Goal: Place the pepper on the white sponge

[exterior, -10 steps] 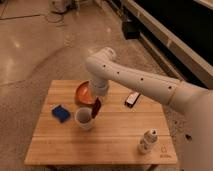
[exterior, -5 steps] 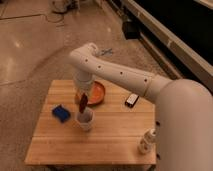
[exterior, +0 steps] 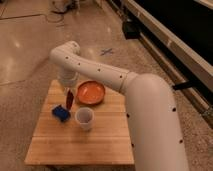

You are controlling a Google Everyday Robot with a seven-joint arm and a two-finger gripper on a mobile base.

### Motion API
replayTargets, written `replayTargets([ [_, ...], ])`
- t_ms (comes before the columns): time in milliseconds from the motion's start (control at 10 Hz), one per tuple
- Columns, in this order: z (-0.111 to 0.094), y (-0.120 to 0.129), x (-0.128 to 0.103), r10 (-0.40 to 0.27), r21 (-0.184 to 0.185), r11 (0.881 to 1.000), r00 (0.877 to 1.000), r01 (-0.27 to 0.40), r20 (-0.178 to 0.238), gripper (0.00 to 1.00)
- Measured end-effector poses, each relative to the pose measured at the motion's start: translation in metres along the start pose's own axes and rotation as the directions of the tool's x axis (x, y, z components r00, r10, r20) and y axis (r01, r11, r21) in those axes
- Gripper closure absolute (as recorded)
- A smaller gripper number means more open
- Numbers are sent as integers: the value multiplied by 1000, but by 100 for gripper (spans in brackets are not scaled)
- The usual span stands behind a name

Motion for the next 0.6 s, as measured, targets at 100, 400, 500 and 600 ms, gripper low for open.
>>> replayTargets([
  [100,11,-8,5,-7,4,1000,1000,7,-10,100],
  [400,48,-17,18,4,16,1000,999,-4,-33,100],
  [500,61,-17,16,4,13,1000,1000,-4,-29,100],
  [600,70,-19,13,-1,10,1000,1000,1,-21,100],
])
